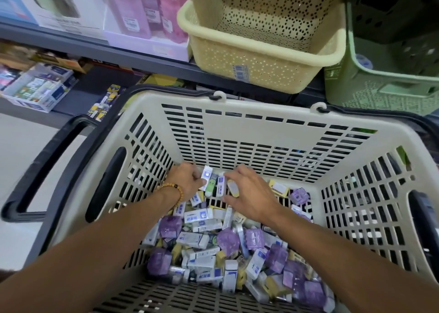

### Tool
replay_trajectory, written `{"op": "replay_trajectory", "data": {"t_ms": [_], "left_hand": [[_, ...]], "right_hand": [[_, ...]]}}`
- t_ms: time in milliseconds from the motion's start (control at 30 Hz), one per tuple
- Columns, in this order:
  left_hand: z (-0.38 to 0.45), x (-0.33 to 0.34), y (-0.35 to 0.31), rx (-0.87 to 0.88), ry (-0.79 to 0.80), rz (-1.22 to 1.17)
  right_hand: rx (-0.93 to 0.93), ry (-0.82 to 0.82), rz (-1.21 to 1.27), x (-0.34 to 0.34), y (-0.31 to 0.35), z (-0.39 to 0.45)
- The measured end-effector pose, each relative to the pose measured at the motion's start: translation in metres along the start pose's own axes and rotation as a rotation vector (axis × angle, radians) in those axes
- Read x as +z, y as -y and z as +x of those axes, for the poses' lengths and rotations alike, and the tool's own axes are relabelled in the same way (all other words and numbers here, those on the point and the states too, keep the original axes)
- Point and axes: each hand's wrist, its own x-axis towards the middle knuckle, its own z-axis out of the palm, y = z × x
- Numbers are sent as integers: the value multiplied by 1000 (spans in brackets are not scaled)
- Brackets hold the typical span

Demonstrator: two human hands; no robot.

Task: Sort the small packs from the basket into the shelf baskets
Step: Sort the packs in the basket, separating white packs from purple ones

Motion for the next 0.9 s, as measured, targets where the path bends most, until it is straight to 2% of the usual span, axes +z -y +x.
{"op": "replay_trajectory", "data": {"t_ms": [167, 267, 433, 533, 700, 800, 867, 900], "left_hand": [[-1, -3, 2, 52, 55, 30], [-6, -9, -2, 116, 168, 172], [-8, -21, -9, 97, 350, 401], [-11, -23, -12, 96, 440, 448], [-9, -23, -7, 93, 444, 430], [-8, -23, -2, 82, 414, 396], [-6, -24, 0, 79, 401, 368], [-5, -24, 1, 73, 392, 346]], "right_hand": [[-60, 88, -68, -1, -4, 3], [20, 131, 24, -10, -14, 1], [56, 204, -87, -22, -35, -16], [103, 234, -76, -23, -39, -18], [150, 152, -46, -20, -31, -13], [76, 75, -155, -20, -23, -12], [-59, 19, -233, -20, -13, -11], [-124, 44, -259, -18, -9, -9]]}}
